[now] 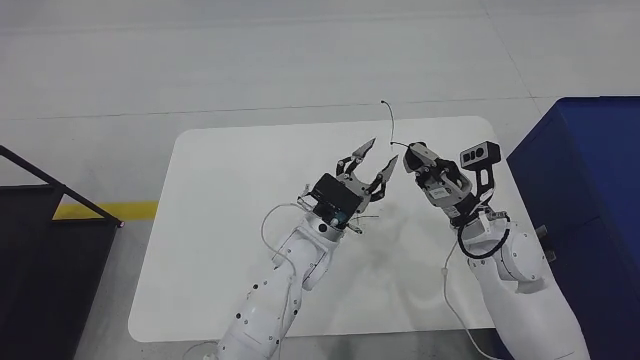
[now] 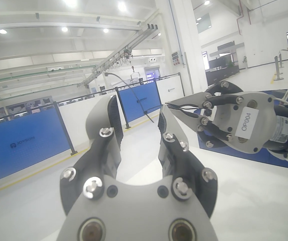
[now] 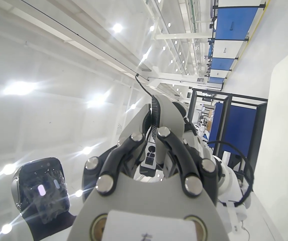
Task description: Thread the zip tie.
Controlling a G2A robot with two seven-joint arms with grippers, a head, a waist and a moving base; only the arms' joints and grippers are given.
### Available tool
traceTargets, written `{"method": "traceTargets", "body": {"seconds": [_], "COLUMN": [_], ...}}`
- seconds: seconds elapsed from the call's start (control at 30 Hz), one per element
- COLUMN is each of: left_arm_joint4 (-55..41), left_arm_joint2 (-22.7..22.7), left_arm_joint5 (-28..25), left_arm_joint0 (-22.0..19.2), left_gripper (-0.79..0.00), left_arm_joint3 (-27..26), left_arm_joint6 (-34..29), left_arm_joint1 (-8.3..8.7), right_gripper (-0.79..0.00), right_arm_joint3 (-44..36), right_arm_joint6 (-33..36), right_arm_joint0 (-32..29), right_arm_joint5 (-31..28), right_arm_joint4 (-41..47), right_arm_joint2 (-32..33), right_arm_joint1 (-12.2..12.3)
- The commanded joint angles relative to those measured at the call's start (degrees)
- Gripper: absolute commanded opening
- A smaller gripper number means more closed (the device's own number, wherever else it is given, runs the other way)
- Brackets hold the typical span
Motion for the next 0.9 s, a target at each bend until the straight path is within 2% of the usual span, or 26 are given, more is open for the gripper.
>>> {"method": "traceTargets", "body": {"seconds": [0.0,0.37,0.67,0.73,0.87], "left_arm_joint4": [-0.34,-2.38,-3.23,-3.19,-3.16], "left_arm_joint2": [0.71,1.45,1.59,1.63,1.79], "left_arm_joint5": [0.26,1.22,0.77,0.64,0.69], "left_arm_joint0": [-0.54,-2.29,-2.16,-2.11,-2.02], "left_gripper": [-0.505,-0.579,-0.705,-0.767,-0.727], "left_arm_joint3": [0.7,2.96,3.21,3.11,2.99], "left_arm_joint6": [-0.17,-0.79,-0.14,-0.23,-0.52], "left_arm_joint1": [-0.13,-0.32,-0.11,-0.05,0.05], "right_gripper": [-0.785,-0.785,-0.785,-0.785,-0.785], "right_arm_joint3": [0.07,-0.28,-0.6,-0.66,-0.99], "right_arm_joint6": [-0.39,-0.75,-0.93,-0.87,-0.68], "right_arm_joint0": [0.0,-0.48,-0.72,-0.78,-1.09], "right_arm_joint5": [-0.37,-1.59,-1.64,-1.58,-1.48], "right_arm_joint4": [-0.45,-1.8,-2.08,-2.18,-2.54], "right_arm_joint2": [-0.22,-0.43,0.06,0.13,0.2], "right_arm_joint1": [-0.11,-0.47,-0.69,-0.73,-0.8]}}
